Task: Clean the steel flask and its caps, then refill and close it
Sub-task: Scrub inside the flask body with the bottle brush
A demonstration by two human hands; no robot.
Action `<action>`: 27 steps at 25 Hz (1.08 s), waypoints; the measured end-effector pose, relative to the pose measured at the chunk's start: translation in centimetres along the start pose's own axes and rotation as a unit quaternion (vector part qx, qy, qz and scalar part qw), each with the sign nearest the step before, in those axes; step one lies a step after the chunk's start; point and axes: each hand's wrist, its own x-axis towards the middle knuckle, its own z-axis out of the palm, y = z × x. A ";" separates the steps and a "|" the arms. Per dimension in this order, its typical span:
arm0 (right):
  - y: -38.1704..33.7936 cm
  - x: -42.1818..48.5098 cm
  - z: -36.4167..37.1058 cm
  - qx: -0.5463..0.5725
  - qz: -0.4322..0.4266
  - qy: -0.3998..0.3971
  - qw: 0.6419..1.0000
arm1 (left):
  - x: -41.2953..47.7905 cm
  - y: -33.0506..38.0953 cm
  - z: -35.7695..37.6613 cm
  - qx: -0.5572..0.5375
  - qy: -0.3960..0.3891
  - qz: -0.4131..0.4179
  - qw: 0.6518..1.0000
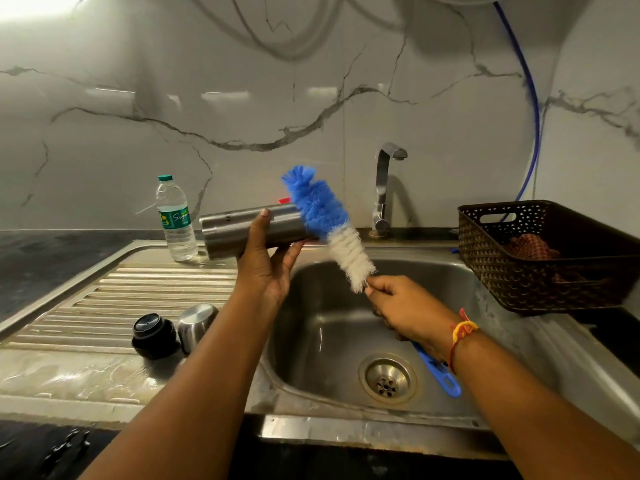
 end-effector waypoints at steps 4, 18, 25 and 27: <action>-0.4 0.5 0.5 0.020 -0.006 0.019 1.000 | -1.2 -1.5 0.0 0.074 -0.010 -0.019 0.997; 0.0 -0.6 0.9 0.022 -0.004 -0.053 0.998 | -0.2 0.4 0.1 -0.013 0.004 -0.019 1.000; 0.4 0.6 -0.1 0.065 -0.036 0.025 0.997 | -0.3 0.1 0.6 0.003 0.003 -0.018 1.000; 0.6 0.3 -0.1 0.076 -0.007 -0.015 0.997 | -0.3 0.3 0.4 -0.008 0.011 -0.010 1.000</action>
